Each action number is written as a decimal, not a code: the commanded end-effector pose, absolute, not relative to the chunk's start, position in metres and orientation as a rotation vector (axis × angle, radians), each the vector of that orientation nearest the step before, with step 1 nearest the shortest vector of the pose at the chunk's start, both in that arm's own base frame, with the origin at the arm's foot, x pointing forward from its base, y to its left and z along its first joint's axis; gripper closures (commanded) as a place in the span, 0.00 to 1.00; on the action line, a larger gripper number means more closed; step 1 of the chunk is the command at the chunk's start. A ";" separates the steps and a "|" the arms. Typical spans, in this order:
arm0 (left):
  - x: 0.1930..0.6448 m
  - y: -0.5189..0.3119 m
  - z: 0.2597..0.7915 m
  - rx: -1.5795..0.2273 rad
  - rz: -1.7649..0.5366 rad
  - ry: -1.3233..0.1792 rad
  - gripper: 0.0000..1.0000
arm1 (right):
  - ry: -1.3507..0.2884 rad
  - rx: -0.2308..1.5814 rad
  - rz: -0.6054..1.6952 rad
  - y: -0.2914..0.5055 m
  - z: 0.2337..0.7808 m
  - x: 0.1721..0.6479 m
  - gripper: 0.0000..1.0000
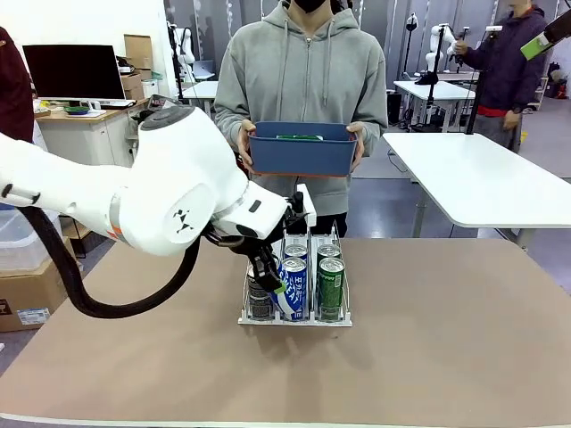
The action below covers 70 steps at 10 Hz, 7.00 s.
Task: Fill the beverage cans into the dispenser.
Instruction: Place the picked Ionic drink in the line of the Automatic Can Dispenser with the same cans, then pick up the Sprite handed by the human.
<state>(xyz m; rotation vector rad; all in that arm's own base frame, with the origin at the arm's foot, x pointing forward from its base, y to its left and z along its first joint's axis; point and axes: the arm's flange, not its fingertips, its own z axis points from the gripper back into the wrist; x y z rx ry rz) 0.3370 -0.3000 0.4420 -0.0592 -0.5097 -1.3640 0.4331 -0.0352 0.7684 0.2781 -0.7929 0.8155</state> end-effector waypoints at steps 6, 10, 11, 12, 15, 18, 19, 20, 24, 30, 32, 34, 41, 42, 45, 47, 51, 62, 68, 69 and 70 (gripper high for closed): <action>0.340 -0.305 0.437 -0.047 -1.335 -0.558 0.43 | -0.792 0.279 0.815 -0.036 0.767 0.432 0.00; 0.362 -0.320 0.438 0.033 -1.330 -0.562 0.43 | -0.792 0.279 0.815 -0.036 0.767 0.432 0.00; 0.367 -0.322 0.434 0.051 -1.331 -0.552 0.43 | -0.792 0.279 0.815 -0.036 0.767 0.432 0.00; 0.375 -0.325 0.432 0.057 -1.329 -0.547 0.43 | -0.792 0.279 0.815 -0.036 0.767 0.432 0.00; 0.392 -0.328 0.432 0.047 -1.298 -0.552 0.43 | -0.792 0.279 0.815 -0.036 0.767 0.432 0.00; 0.406 -0.338 0.433 0.024 -1.291 -0.548 0.43 | -0.792 0.279 0.815 -0.036 0.767 0.432 0.00; 0.410 -0.339 0.431 0.021 -1.285 -0.538 0.43 | -0.792 0.279 0.815 -0.036 0.767 0.432 0.00; 0.414 -0.341 0.429 0.012 -1.277 -0.529 0.43 | -0.792 0.279 0.815 -0.036 0.767 0.432 0.00; 0.427 -0.355 0.412 0.048 -1.296 -0.433 0.43 | -0.792 0.279 0.815 -0.036 0.767 0.432 0.00; 0.423 -0.359 0.393 0.048 -1.311 -0.303 0.43 | -0.792 0.279 0.815 -0.036 0.767 0.432 0.00; 0.423 -0.359 0.393 0.048 -1.311 -0.303 0.43 | -0.792 0.279 0.815 -0.036 0.767 0.432 0.00; 0.424 -0.365 0.393 0.053 -1.324 -0.280 0.37 | -0.792 0.279 0.815 -0.036 0.767 0.432 0.00; 0.400 -0.344 0.439 0.124 -1.168 -0.480 0.00 | -0.792 0.279 0.815 -0.036 0.767 0.432 0.00; 0.393 -0.343 0.441 0.123 -1.168 -0.512 0.00 | -0.792 0.279 0.815 -0.036 0.767 0.432 0.00; 0.411 -0.348 0.448 0.085 -1.199 -0.443 0.00 | -0.792 0.279 0.815 -0.036 0.767 0.432 0.00; 0.411 -0.348 0.448 0.085 -1.199 -0.443 0.00 | -0.792 0.279 0.815 -0.036 0.767 0.432 0.00; 0.411 -0.348 0.448 0.085 -1.199 -0.443 0.00 | -0.792 0.279 0.815 -0.036 0.767 0.432 0.00; 0.427 -0.193 0.600 -0.222 -1.192 -0.421 0.00 | -0.792 0.279 0.815 -0.036 0.767 0.432 0.00; 0.427 -0.150 0.682 -0.265 -1.122 -0.687 0.00 | -0.792 0.279 0.815 -0.036 0.767 0.432 0.00; 0.424 -0.148 0.689 -0.264 -1.118 -0.705 0.00 | -0.792 0.279 0.815 -0.036 0.767 0.432 0.00; 0.421 -0.150 0.691 -0.262 -1.121 -0.740 0.00 | -0.792 0.279 0.815 -0.036 0.767 0.432 0.00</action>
